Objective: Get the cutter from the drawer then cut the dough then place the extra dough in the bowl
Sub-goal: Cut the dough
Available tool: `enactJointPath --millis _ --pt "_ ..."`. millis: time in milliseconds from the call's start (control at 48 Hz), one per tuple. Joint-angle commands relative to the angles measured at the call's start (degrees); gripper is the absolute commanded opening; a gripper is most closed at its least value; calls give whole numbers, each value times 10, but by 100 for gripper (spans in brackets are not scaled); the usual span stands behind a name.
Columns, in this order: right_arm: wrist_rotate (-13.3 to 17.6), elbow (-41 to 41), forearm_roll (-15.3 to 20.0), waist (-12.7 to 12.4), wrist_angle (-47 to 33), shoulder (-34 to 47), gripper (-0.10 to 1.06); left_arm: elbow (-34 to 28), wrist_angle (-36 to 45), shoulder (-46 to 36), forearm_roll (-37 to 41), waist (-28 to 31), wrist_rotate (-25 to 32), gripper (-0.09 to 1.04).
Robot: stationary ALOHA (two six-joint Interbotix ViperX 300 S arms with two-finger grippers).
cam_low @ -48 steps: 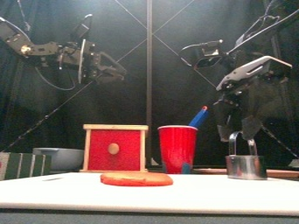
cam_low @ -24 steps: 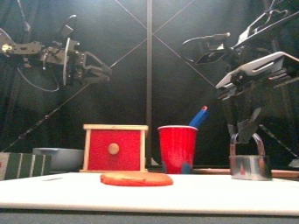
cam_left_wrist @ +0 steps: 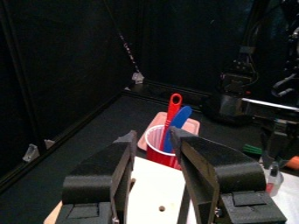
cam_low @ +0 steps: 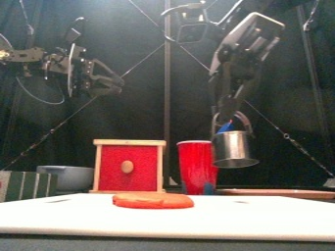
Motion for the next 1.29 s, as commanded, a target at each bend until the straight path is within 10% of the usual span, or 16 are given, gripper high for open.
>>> enactJointPath --millis 21,479,1292 --pt "0 -77 24 3 8 44 43 -1 -5 -1 11 4 1 77" --pt "7 -261 36 20 60 190 43 22 -5 -5 54 4 0 77" --pt "13 -242 -43 47 55 209 43 40 0 -37 52 -1 -2 77"
